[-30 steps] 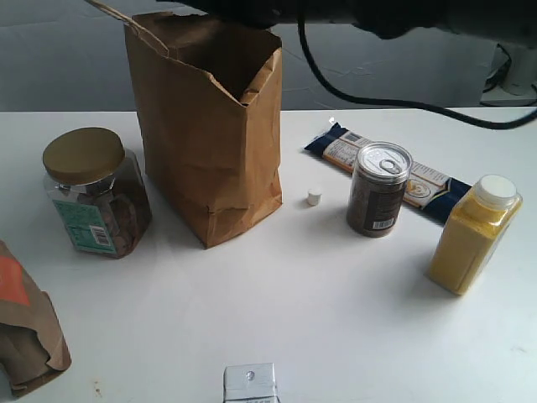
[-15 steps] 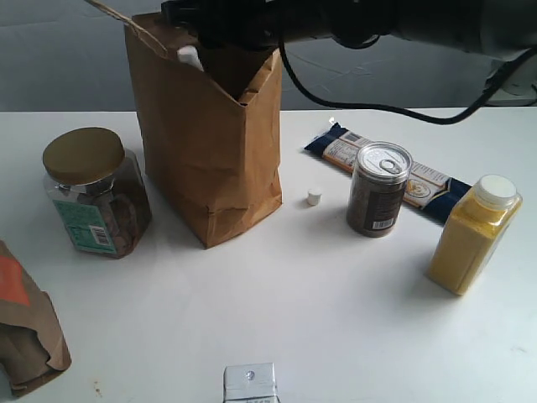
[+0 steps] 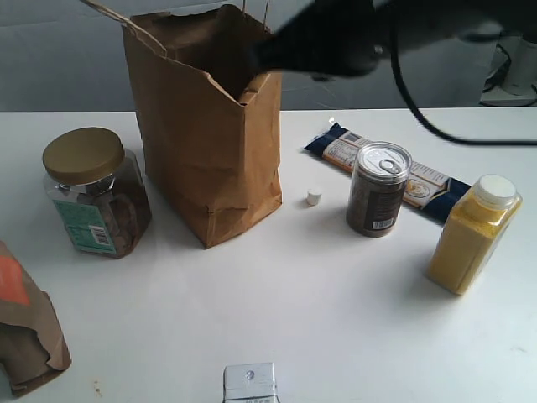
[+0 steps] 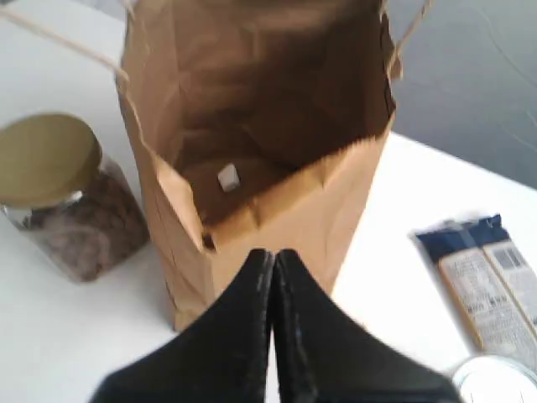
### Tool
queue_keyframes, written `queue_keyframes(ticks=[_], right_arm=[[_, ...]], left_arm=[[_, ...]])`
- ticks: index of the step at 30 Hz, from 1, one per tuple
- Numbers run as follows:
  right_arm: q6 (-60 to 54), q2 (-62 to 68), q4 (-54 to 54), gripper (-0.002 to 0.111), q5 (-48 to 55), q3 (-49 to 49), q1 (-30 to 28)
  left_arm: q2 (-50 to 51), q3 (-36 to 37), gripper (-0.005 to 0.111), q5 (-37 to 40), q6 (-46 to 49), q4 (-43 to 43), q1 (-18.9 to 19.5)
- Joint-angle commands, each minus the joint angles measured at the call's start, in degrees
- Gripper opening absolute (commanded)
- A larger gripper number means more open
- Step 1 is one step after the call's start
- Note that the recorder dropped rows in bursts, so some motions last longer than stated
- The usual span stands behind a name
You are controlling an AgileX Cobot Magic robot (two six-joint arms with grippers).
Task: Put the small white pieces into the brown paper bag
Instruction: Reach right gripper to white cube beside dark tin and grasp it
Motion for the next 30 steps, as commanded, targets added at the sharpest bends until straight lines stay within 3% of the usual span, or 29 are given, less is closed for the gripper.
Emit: queue_keyframes(ticks=[1,6,16,19,26,30], right_arm=[[3.11,-2.19,-2.02,0.000,-8.44,14.57,-0.24],[6.75,1.91,-2.02,0.000,-15.57,20.80,-0.34],[9.05,17.90,-1.89,0.000,-14.55,13.05,-5.77],[9.05,21.25,-1.49,0.009,-14.54,10.86,-8.07],[9.05,26.04,-1.38,0.045,-16.75,6.30,-10.51],[9.05,28.11,-0.82,0.049,-18.25,2.80,-10.51]], left_arm=[[-0.20,0.17,0.000,-0.37,-0.12,-0.51,-0.21],[-0.20,0.17,0.000,-0.37,-0.12,-0.51,-0.21],[-0.20,0.17,0.000,-0.37,-0.12,-0.51,-0.21],[-0.20,0.17,0.000,-0.37,-0.12,-0.51,-0.21],[-0.20,0.17,0.000,-0.37,-0.12,-0.51,-0.21],[-0.20,0.17,0.000,-0.37,-0.12,-0.51,-0.21]])
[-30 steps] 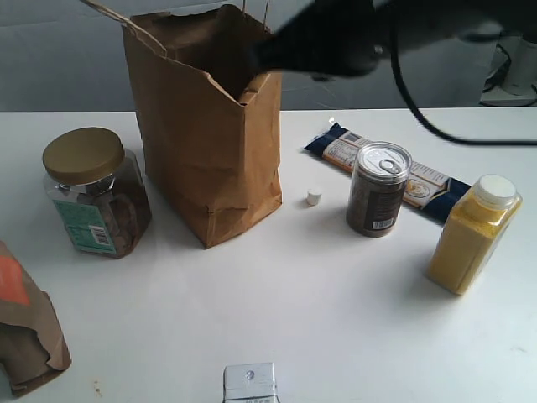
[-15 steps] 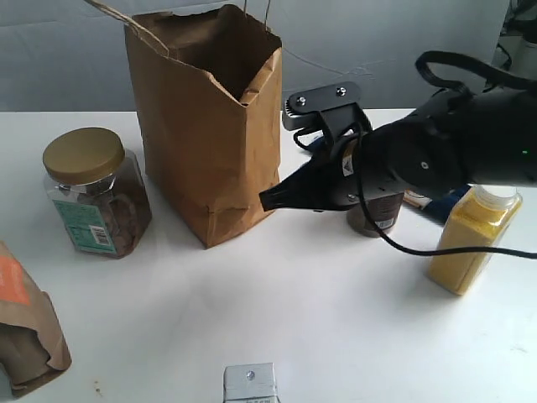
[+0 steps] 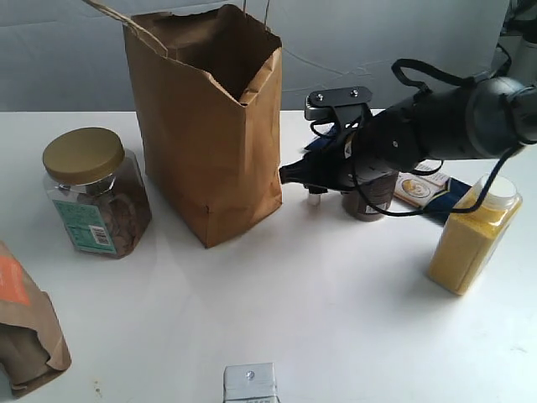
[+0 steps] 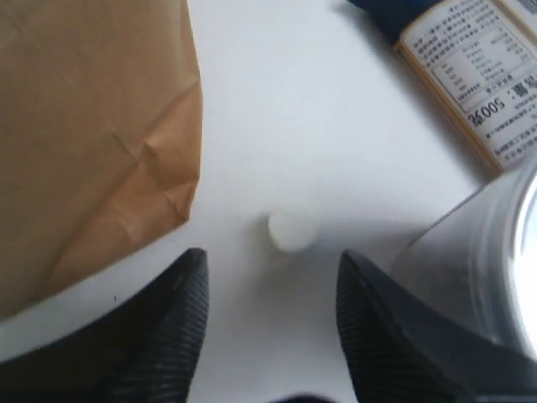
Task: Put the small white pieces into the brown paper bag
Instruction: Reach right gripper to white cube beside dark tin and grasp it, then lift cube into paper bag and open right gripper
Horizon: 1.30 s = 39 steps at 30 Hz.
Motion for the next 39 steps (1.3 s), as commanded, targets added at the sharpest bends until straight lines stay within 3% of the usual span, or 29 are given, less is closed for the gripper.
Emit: queue_keyframes(ticks=[1,9,25,27,32,35,39], right_arm=[[0.09,2.63,1.18,0.049,-1.70,-4.31,-0.50],[0.98,8.60,1.60,0.049,0.46,-9.02,-0.50],[1.31,13.04,1.60,0.045,-1.91,-9.02,-0.50],[1.31,13.04,1.60,0.041,-2.11,-9.02,-0.50],[1.18,12.90,1.60,0.007,2.46,-9.02,-0.50],[1.18,11.41,1.60,0.003,4.42,-7.28,-0.02],[1.65,1.99,3.42,0.003,-5.94,7.62,2.46]], left_arm=[[-0.20,0.17,0.000,-0.37,-0.12,-0.51,-0.21],[-0.20,0.17,0.000,-0.37,-0.12,-0.51,-0.21],[-0.20,0.17,0.000,-0.37,-0.12,-0.51,-0.21],[-0.20,0.17,0.000,-0.37,-0.12,-0.51,-0.21],[-0.20,0.17,0.000,-0.37,-0.12,-0.51,-0.21],[-0.20,0.17,0.000,-0.37,-0.12,-0.51,-0.21],[-0.20,0.17,0.000,-0.37,-0.12,-0.51,-0.21]])
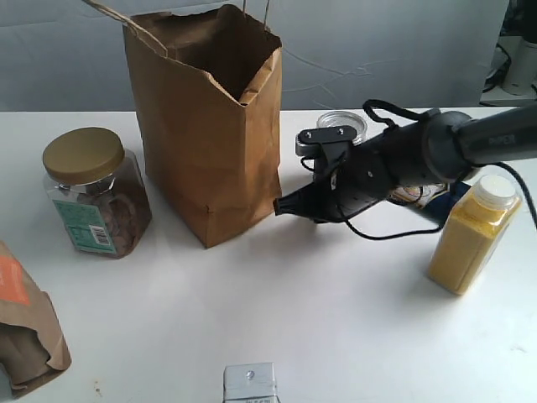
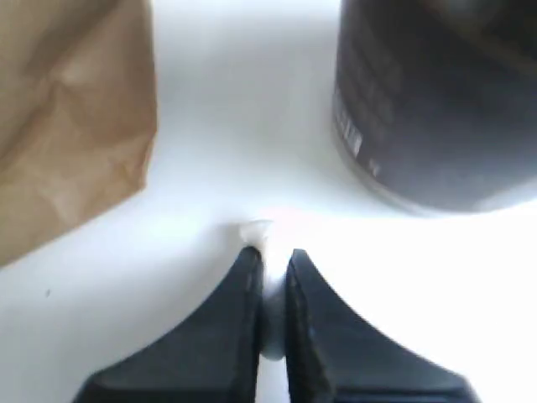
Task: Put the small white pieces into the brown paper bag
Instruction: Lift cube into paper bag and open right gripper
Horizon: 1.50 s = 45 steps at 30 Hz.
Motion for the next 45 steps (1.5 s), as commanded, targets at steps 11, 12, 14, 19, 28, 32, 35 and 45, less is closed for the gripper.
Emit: queue_keyframes(ticks=[11,12,14,19,28,32,35,45], right_arm=[[0.57,-42.31,2.20,0.003,-9.34,28.61,18.11],[0.57,-44.23,2.20,0.003,-10.83,28.61,19.23],[0.71,-48.31,2.63,0.002,-16.30,28.61,20.28],[0.74,-51.59,5.67,0.000,-25.80,25.76,18.51],[-0.39,-40.11,5.67,0.000,-19.16,5.37,13.98],[-0.74,-32.34,5.67,0.000,-15.20,-3.63,12.65],[-0.75,-24.82,5.57,0.000,-10.75,-11.52,11.89],[-0.14,-13.12,5.01,0.024,5.47,-24.72,9.58]], left_arm=[[-0.20,0.17,0.000,-0.37,-0.12,-0.51,-0.21],[-0.20,0.17,0.000,-0.37,-0.12,-0.51,-0.21],[-0.20,0.17,0.000,-0.37,-0.12,-0.51,-0.21],[-0.20,0.17,0.000,-0.37,-0.12,-0.51,-0.21],[-0.20,0.17,0.000,-0.37,-0.12,-0.51,-0.21],[-0.20,0.17,0.000,-0.37,-0.12,-0.51,-0.21],[-0.20,0.17,0.000,-0.37,-0.12,-0.51,-0.21],[-0.20,0.17,0.000,-0.37,-0.12,-0.51,-0.21]])
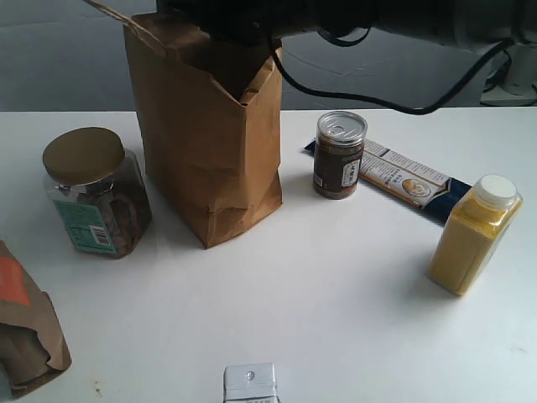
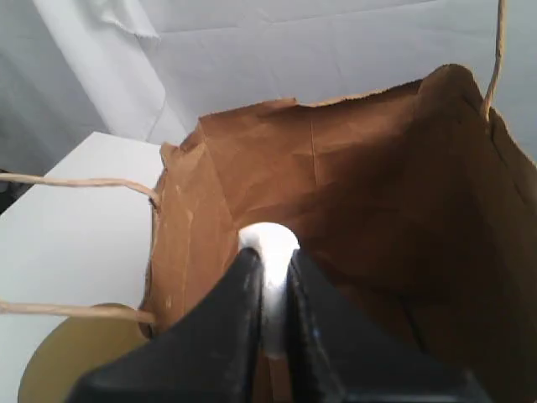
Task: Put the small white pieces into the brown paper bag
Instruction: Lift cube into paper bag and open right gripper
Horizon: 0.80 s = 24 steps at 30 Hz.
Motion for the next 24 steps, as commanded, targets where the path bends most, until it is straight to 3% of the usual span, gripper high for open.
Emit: queue_keyframes(ticks=[1,3,4,13,15,21,24], right_arm=[[0.24,0.03,-0.36,0.039,2.37,-0.91,-0.35],[0.55,0.03,-0.36,0.054,2.67,-0.91,-0.47],[0.55,0.03,-0.36,0.056,2.67,-0.91,-0.47],[0.78,-0.71,-0.39,0.055,5.39,-0.91,-0.35],[0.78,-1.45,-0.39,0.047,7.26,-0.91,-0.35],[-5.05,-6.94,-0.65,0.004,18.95,-0.91,-0.16],[-8.57,-9.73,-1.00,0.000,27.45,-0.02,0.99]], left_arm=[[-0.20,0.17,0.000,-0.37,-0.12,-0.51,-0.21],[-0.20,0.17,0.000,-0.37,-0.12,-0.51,-0.21],[-0.20,0.17,0.000,-0.37,-0.12,-0.51,-0.21],[-0.20,0.17,0.000,-0.37,-0.12,-0.51,-0.21],[-0.20,0.17,0.000,-0.37,-0.12,-0.51,-0.21],[-0.20,0.17,0.000,-0.37,-0.12,-0.51,-0.21],[-0.20,0.17,0.000,-0.37,-0.12,-0.51,-0.21]])
